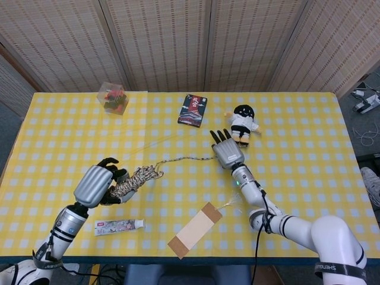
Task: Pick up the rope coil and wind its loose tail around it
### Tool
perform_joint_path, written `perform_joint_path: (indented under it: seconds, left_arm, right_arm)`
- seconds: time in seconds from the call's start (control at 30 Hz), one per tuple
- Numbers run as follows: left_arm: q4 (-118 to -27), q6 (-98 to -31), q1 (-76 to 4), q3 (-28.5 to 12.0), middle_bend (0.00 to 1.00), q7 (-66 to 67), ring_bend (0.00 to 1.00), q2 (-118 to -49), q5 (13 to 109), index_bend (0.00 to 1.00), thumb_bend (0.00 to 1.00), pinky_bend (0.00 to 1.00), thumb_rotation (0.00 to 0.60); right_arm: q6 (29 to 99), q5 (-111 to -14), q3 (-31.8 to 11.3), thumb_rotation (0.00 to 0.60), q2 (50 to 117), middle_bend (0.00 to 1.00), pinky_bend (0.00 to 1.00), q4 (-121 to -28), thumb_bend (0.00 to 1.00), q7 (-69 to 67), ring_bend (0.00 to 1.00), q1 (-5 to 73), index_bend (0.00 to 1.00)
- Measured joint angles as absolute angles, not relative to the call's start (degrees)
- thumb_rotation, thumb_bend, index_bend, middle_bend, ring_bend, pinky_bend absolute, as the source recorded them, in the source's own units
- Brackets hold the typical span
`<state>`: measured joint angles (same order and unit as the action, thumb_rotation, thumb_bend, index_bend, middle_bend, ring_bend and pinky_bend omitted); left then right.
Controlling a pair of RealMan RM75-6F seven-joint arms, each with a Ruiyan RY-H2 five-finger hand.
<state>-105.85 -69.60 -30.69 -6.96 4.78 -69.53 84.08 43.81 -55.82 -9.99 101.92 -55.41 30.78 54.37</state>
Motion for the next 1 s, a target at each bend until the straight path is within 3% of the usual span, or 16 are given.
perform_joint_path:
  seconds: [1.0]
  left_arm:
    - [-104.70, -69.62, -29.78, -6.67, 0.72, 3.32, 0.56, -69.87, 84.34, 0.74, 0.31, 0.22, 0.373]
  right_arm:
    - [38.73, -54.91, -12.10, 0.600, 107.74, 0.00, 0.00, -43.84, 0.33, 30.23, 0.00, 55.99, 0.47]
